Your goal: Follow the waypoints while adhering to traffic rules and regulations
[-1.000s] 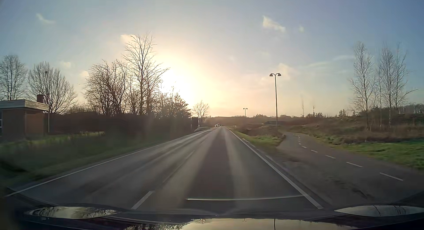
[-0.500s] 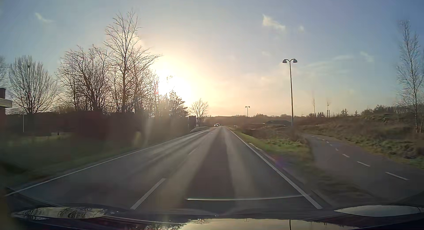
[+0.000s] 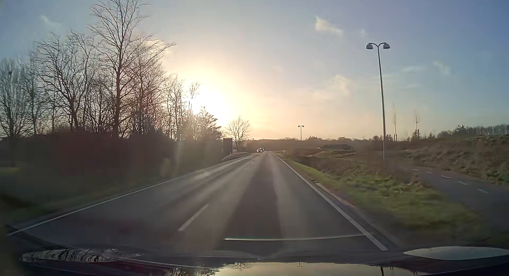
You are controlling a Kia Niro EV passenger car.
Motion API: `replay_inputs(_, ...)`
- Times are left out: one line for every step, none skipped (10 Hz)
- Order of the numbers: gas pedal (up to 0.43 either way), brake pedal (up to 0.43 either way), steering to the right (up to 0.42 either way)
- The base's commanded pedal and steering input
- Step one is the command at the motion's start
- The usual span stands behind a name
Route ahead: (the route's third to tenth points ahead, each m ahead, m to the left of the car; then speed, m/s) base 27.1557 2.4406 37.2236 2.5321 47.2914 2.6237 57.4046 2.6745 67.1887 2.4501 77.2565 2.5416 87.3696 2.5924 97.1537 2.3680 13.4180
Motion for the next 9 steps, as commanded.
replay_inputs(0.15,0.0,0.005)
replay_inputs(0.15,0.0,0.006)
replay_inputs(0.15,0.0,0.005)
replay_inputs(0.15,0.0,0.003)
replay_inputs(0.15,0.0,0.003)
replay_inputs(0.15,0.0,0.003)
replay_inputs(0.15,0.0,0.003)
replay_inputs(0.15,0.0,0.003)
replay_inputs(0.15,0.0,0.003)
